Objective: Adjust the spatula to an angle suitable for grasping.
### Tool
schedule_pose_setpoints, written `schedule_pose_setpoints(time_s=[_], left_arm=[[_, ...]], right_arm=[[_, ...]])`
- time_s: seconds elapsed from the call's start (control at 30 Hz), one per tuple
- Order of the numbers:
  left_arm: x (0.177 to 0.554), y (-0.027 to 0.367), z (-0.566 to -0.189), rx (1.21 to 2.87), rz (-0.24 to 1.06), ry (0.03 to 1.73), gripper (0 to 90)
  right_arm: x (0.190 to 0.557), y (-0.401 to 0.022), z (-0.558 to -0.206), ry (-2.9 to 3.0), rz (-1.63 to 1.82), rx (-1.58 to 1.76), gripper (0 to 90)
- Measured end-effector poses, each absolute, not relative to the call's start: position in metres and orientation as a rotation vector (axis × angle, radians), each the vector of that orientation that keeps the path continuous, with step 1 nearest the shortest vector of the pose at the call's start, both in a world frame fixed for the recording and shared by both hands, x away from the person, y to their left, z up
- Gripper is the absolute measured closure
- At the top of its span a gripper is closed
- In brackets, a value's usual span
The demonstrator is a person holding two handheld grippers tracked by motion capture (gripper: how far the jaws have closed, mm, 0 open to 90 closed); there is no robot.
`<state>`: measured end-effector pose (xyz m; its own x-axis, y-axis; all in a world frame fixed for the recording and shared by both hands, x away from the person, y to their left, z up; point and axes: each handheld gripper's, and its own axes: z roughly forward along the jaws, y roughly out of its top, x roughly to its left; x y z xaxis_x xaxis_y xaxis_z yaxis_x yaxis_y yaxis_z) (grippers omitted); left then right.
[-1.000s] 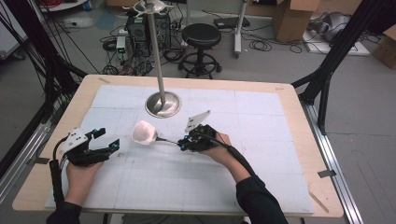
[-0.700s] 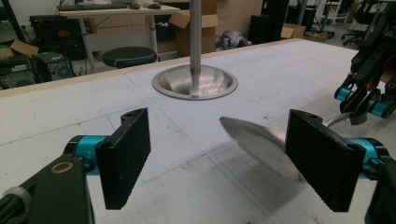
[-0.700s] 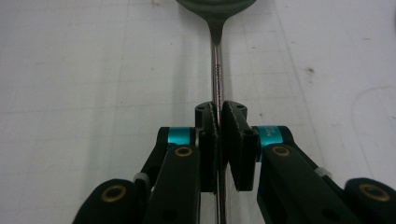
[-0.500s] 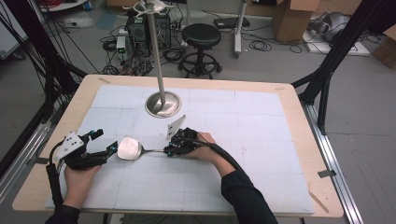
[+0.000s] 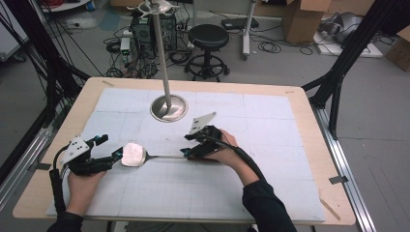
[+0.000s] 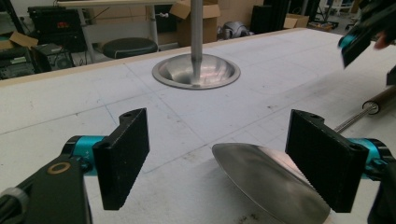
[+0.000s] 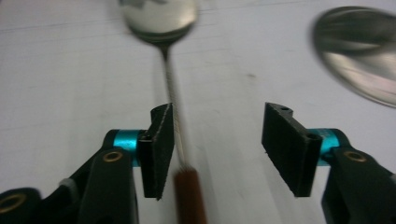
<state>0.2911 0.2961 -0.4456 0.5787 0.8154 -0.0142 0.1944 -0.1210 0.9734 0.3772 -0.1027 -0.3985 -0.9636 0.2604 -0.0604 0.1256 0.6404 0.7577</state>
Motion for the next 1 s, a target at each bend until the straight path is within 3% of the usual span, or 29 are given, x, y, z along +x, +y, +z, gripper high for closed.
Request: schedule_pose_setpoints(time_s=[0.17, 0.47, 0.7, 1.0], left_arm=[[0.293, 0.295, -0.447, 1.641, 0.652, 0.861, 22.1], [0.295, 0.296, -0.449, 1.64, 0.655, 0.884, 22.8], [0.298, 0.298, -0.45, 1.636, 0.665, 0.915, 23.5], [0.299, 0.298, -0.45, 1.633, 0.66, 0.921, 23.5]], right_arm=[[0.365, -0.174, -0.398, 2.479, 1.286, 0.605, 37.3], [0.333, -0.248, -0.42, 2.22, 1.246, 0.94, 26.9], [0.325, -0.278, -0.437, 2.122, 1.181, 1.15, 20.8], [0.322, -0.3, -0.449, 2.019, 1.248, 1.332, 22.6]])
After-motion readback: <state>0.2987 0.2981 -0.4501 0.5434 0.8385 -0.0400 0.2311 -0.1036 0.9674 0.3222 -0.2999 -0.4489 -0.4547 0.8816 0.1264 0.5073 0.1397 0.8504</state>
